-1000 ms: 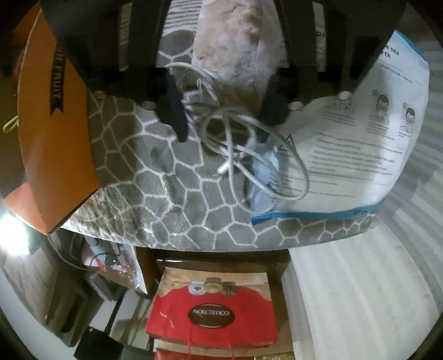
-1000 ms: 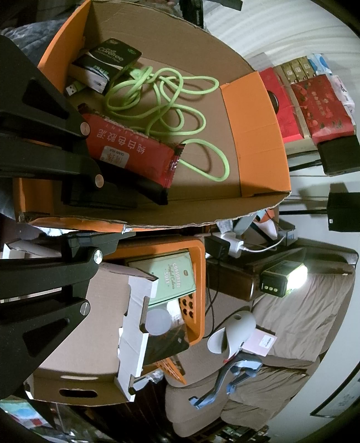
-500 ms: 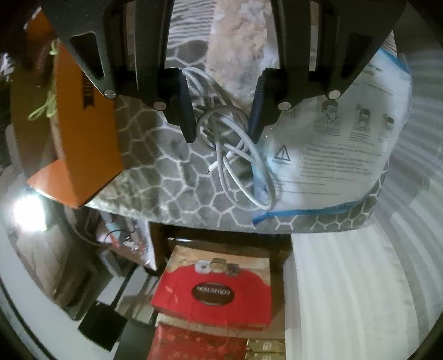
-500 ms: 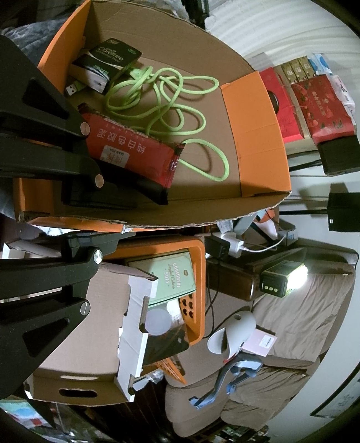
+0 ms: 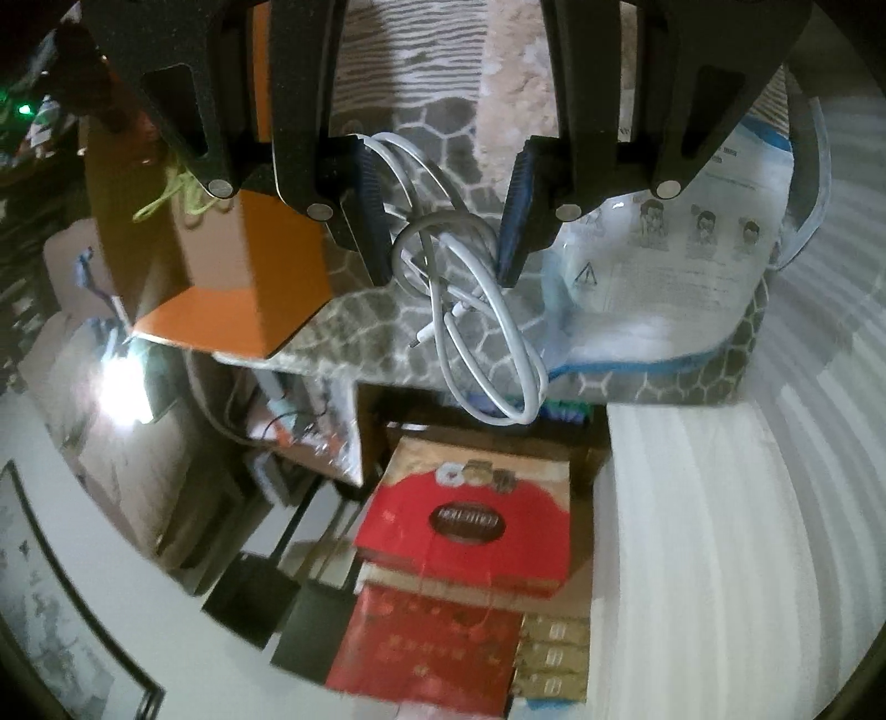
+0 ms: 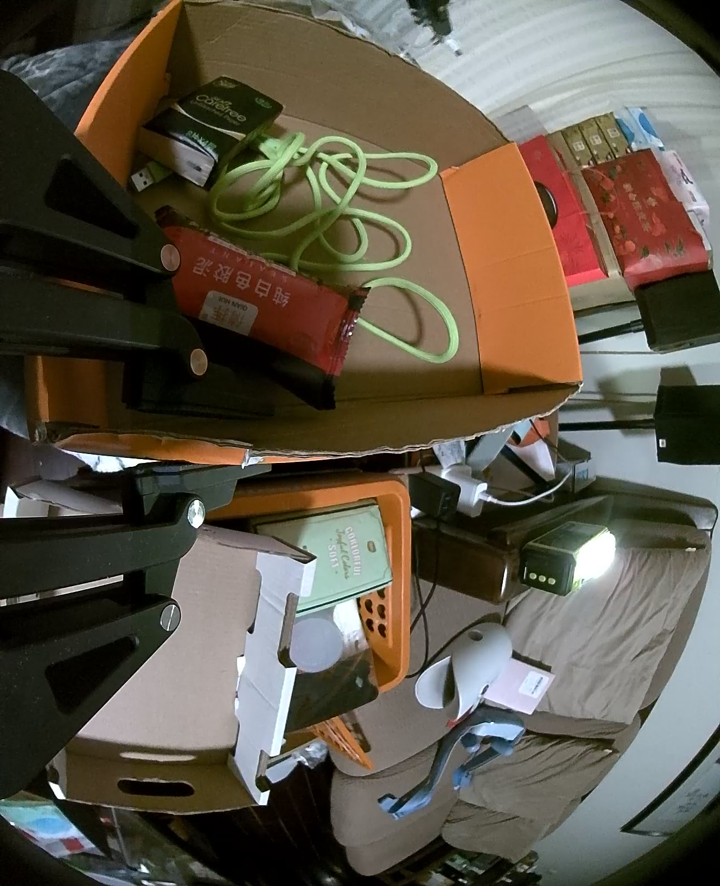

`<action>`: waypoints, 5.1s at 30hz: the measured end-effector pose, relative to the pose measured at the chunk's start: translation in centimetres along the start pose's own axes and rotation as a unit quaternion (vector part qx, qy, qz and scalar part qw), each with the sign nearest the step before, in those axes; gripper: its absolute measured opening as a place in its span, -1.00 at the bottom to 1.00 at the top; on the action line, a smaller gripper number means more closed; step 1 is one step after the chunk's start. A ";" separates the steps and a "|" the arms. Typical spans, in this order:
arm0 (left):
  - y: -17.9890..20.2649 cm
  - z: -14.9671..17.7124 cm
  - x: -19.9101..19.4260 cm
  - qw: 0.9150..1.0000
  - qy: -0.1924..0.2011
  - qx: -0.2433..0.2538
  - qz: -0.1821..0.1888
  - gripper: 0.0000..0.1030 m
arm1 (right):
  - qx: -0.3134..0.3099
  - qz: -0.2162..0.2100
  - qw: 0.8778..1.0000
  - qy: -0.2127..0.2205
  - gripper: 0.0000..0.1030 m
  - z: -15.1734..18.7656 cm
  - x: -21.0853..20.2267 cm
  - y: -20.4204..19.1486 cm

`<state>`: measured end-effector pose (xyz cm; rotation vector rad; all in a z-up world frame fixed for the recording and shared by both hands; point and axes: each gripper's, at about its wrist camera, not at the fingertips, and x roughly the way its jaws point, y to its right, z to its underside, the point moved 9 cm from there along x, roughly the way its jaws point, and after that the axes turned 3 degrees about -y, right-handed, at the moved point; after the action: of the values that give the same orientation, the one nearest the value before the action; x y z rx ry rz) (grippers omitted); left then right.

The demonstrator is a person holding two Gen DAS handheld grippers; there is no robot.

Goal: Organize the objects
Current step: 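Carry the white cable with the left tool into the box and release, then move the left tool back to the white-and-blue plastic bag, then close the left tool on the plastic bag's edge and lift it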

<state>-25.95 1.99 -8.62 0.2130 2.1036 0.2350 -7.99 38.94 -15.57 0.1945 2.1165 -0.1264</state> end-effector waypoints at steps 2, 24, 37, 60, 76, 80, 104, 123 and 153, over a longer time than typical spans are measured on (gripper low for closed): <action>0.6 -0.4 -1.1 1.000 0.010 0.003 0.007 -0.31 | 0.000 0.000 1.000 0.000 -0.78 0.0 0.0 0.0; 13.3 0.1 -3.8 0.993 0.021 0.072 0.093 -0.31 | 0.001 -0.002 1.000 0.000 -0.78 0.1 0.1 -0.2; 19.3 4.5 0.8 0.988 -0.031 0.101 0.112 -0.31 | 0.001 -0.003 1.000 0.000 -0.78 0.0 0.1 -0.5; 19.8 7.1 4.5 0.985 -0.073 0.124 0.092 0.16 | 0.001 -0.003 1.000 0.000 -0.78 0.0 0.0 -0.6; 15.9 5.3 0.5 0.989 -0.025 0.134 0.050 0.28 | 0.001 -0.004 1.000 0.000 -0.78 -0.1 0.0 -0.6; 14.0 4.8 -0.6 0.991 -0.010 0.131 0.036 0.28 | 0.002 -0.004 1.000 0.000 -0.78 -0.1 0.0 -0.6; -5.8 2.6 -4.0 0.998 0.019 0.014 -0.057 0.28 | 0.004 -0.004 1.000 0.002 -0.78 -0.4 0.1 -0.9; -17.8 2.8 -3.8 0.992 0.000 -0.055 -0.110 0.62 | 0.004 -0.003 1.000 0.003 -0.78 -0.5 0.1 -0.7; -19.6 4.5 3.8 0.983 -0.094 -0.147 0.050 -0.26 | 0.002 0.000 1.000 0.002 -0.78 -0.3 0.0 -0.3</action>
<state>-25.18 -15.64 -18.95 0.1583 1.8473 0.5594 -8.28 38.70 -15.46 0.1967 2.1208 -0.1303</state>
